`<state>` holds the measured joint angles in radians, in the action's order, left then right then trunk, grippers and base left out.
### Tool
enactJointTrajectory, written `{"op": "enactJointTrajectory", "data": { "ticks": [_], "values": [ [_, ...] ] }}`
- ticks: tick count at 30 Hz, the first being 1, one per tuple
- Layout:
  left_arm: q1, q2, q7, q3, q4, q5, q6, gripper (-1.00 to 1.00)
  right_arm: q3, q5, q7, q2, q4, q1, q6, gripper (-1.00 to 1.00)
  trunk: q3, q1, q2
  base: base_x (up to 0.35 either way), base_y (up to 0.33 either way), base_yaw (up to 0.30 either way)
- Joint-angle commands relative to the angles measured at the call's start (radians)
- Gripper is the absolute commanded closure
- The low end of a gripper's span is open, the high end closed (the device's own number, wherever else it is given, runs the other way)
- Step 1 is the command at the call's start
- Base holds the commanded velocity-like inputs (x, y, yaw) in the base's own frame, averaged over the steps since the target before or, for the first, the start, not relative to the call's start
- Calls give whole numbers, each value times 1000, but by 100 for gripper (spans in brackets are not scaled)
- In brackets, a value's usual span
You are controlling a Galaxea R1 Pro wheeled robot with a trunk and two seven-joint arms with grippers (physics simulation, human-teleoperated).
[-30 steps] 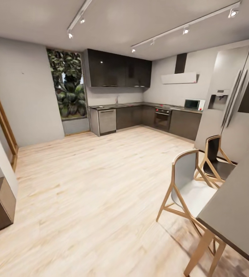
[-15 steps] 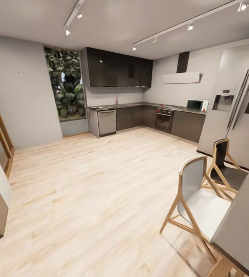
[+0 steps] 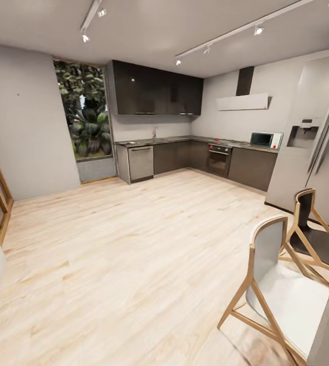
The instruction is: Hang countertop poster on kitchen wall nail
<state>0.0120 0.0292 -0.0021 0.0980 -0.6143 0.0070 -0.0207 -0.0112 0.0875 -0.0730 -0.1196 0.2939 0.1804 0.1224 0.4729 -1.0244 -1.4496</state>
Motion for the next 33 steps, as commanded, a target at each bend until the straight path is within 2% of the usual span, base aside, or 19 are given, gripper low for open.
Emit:
{"op": "enactJointTrajectory", "data": {
  "ticks": [1,7,33],
  "values": [
    [0,0,0,4,-1,1,-2,-100,-1,9,-5,0,-1,1,2,-100,1,-1,0,325,156,0],
    [0,-1,-1,24,-1,1,-2,-100,-1,9,-5,0,-1,1,2,-100,1,-1,0,303,207,0],
    [0,-1,-1,26,-1,2,-2,-100,-1,9,-5,0,-1,1,2,-100,1,-1,0,277,250,0]
  ]
}}
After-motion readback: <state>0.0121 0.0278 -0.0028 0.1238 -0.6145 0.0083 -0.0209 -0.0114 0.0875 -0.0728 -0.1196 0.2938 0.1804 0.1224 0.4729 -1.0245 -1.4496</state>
